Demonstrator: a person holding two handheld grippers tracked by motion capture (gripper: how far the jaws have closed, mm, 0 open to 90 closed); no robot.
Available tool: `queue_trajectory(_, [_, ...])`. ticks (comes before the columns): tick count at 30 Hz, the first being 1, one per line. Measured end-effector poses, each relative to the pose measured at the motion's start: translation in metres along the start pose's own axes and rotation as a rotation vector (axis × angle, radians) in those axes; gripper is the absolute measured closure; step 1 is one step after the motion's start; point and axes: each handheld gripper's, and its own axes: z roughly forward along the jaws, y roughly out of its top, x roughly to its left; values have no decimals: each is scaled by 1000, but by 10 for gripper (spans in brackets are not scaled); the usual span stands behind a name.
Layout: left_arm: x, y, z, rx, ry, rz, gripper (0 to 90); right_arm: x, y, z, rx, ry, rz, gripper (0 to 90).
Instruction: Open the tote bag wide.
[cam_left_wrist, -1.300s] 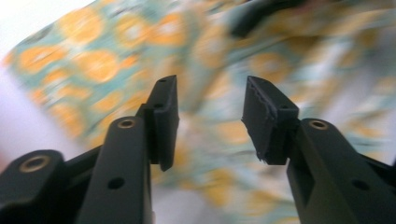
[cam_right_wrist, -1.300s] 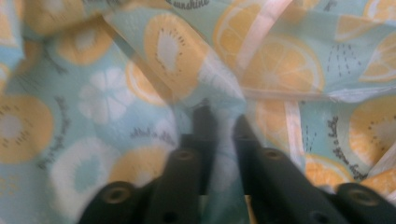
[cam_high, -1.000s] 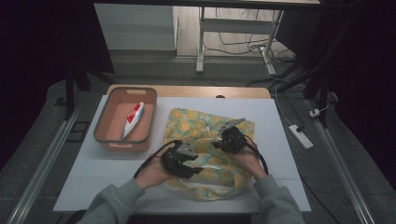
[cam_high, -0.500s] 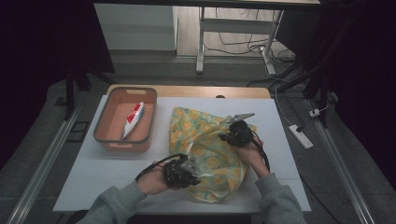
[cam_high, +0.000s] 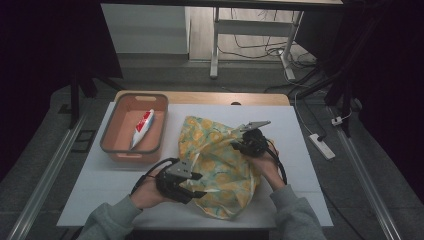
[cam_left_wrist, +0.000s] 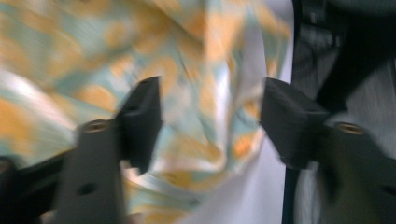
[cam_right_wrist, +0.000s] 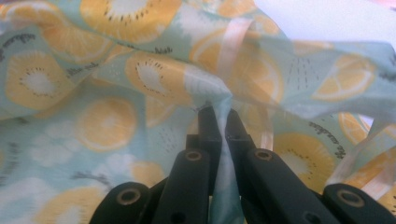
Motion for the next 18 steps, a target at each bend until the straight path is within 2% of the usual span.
queue_trajectory(2, [5, 6, -12, -45, 49, -28, 341, 3, 1, -3, -16, 14, -9, 899])
queue_trajectory(6, [23, 13, -33, -101, 156, -110, 324, 8, 3, -8, -40, 38, -32, 899])
queue_trajectory(8, [33, 13, -41, -99, 215, -142, 324, 10, 3, -8, -45, 52, -31, 899])
queue_trajectory(11, [48, 7, -50, -105, 248, -188, 325, 11, 4, -6, -45, 60, -37, 899])
queue_trajectory(18, [78, -12, -61, -68, 310, -281, 321, 15, 7, 1, -64, 68, -23, 899])
